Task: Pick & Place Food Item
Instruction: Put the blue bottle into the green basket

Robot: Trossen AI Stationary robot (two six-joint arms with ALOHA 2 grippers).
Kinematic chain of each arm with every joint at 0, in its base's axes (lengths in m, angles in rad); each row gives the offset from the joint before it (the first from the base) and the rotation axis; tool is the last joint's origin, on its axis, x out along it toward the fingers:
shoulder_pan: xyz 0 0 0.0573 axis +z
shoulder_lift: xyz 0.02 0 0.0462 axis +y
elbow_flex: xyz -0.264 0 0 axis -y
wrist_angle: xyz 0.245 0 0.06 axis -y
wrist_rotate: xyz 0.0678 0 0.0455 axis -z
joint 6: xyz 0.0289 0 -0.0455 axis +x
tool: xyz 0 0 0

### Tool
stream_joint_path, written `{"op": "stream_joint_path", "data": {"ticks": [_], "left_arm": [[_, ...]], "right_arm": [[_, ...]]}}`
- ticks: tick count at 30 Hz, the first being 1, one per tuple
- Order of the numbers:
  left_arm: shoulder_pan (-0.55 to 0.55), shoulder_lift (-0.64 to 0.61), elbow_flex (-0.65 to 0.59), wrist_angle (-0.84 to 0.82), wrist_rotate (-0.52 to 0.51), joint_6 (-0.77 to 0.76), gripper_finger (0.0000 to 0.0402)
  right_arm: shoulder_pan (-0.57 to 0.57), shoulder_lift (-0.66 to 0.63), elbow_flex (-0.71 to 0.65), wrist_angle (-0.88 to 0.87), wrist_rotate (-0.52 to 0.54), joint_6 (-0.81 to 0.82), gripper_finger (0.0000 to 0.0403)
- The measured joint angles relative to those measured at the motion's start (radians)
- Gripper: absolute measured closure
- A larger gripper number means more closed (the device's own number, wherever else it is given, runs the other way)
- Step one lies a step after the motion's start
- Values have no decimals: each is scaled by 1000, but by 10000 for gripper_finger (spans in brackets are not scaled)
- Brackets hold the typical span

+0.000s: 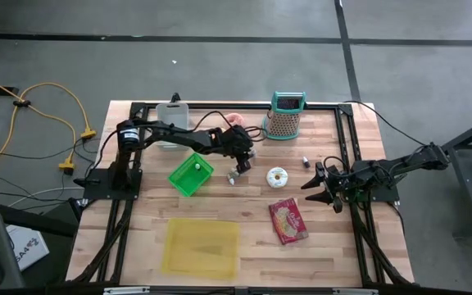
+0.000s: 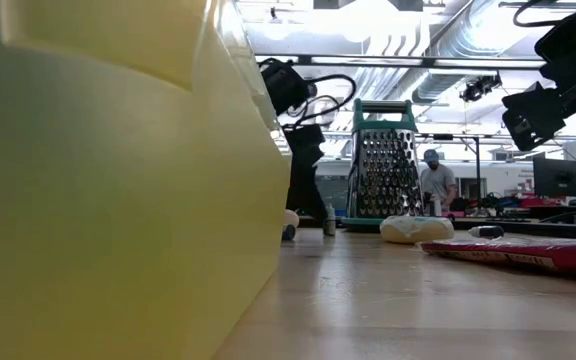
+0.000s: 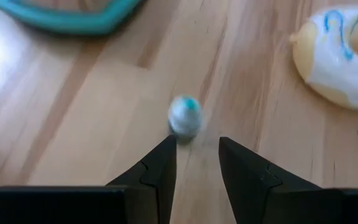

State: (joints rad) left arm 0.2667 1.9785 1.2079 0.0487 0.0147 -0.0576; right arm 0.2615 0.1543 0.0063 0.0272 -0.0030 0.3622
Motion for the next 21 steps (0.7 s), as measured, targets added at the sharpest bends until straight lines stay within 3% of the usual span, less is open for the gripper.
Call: {"op": "stream_joint_path", "data": {"ticks": [21], "left_arm": [[22,16,21,54,7,4,285]], "right_arm": [[0,2,0,-1,0,0,215]]}}
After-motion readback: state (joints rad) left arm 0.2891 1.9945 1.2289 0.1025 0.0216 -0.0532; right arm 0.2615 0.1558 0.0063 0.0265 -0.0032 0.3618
